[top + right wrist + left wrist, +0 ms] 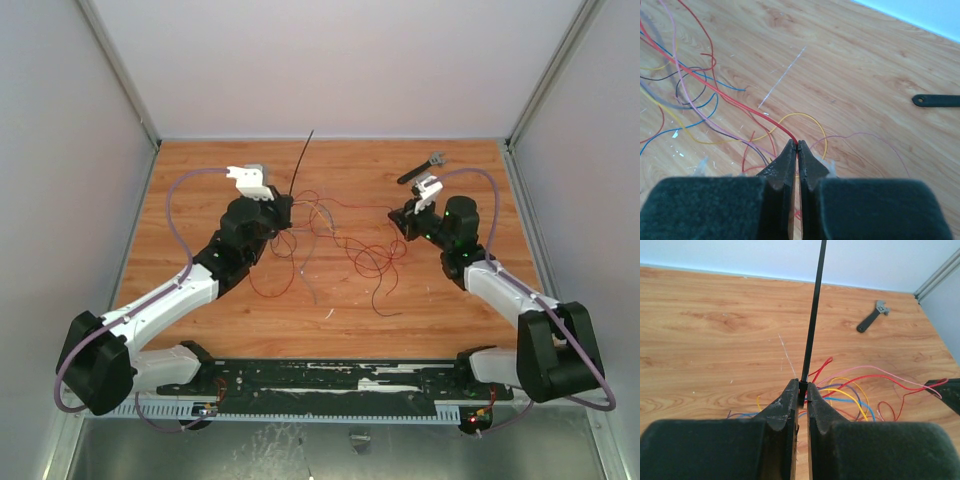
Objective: Zip-tie the wires
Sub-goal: Tie the cable at the center of the board.
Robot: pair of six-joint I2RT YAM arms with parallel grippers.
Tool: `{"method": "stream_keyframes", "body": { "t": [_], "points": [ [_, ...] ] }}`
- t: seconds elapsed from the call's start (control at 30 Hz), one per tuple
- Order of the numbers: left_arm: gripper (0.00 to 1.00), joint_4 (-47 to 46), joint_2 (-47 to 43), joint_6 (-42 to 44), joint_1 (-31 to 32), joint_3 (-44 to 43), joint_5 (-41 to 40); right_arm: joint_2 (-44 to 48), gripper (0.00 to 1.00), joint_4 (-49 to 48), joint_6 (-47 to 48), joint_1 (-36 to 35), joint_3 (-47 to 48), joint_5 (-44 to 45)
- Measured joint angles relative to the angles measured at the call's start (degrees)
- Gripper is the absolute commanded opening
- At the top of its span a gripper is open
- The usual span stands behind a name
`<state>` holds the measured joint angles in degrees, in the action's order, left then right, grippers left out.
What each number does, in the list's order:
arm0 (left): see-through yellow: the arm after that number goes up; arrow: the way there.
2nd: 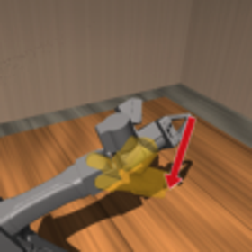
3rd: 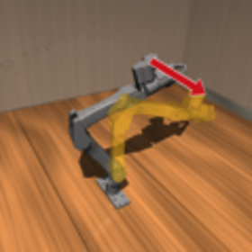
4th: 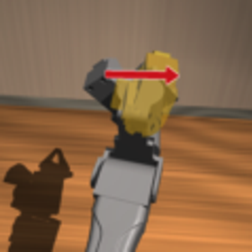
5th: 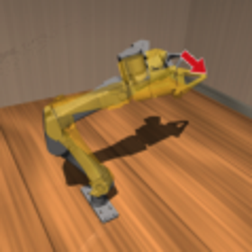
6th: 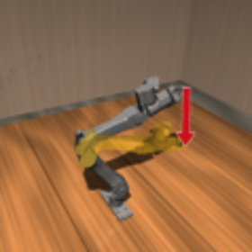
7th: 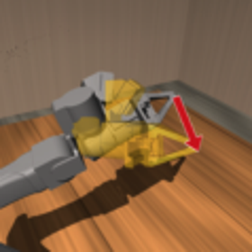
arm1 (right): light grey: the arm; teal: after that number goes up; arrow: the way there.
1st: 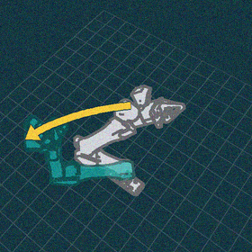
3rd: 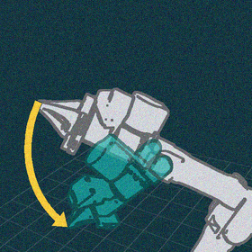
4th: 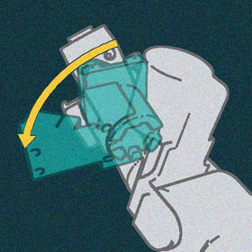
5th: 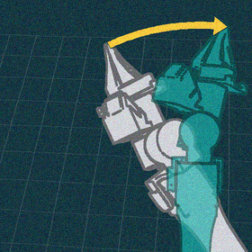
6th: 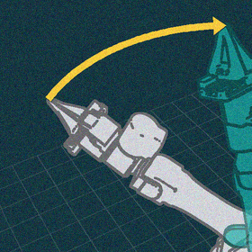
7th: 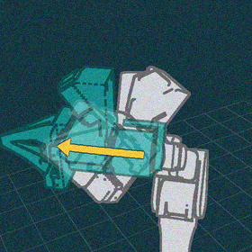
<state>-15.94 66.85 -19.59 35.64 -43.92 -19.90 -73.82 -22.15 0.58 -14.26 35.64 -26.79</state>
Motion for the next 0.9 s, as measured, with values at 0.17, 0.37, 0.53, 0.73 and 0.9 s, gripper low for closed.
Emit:
{"method": "stream_keyframes", "body": {
  "t": [0.17, 0.37, 0.53, 0.73, 0.9],
  "points": [
    [0.00, 0.6, -0.2, 0.0, -0.3, 0.0, -0.1, 2.5, 0.00, 1.1, -1.1, 2.6, -1.0, 0.8],
    [0.00, 1.2, -0.7, 0.0, -0.4, 0.0, -0.5, 4.2, 0.00, 2.1, -2.5, 6.0, -1.4, 1.7],
    [0.00, 1.2, -0.9, 0.0, -0.7, 0.0, -0.6, 5.6, 0.00, 2.7, -3.6, 8.5, -1.5, 2.0],
    [0.00, 1.3, -0.9, 0.0, -0.9, 0.0, -0.7, 7.1, 0.00, 2.9, -5.1, 11.5, -1.9, 2.0],
    [0.00, 1.4, -0.9, -0.2, -1.2, 0.0, -0.9, 8.2, 0.00, 2.6, -7.4, 13.6, -3.0, 1.9]
  ]
}}
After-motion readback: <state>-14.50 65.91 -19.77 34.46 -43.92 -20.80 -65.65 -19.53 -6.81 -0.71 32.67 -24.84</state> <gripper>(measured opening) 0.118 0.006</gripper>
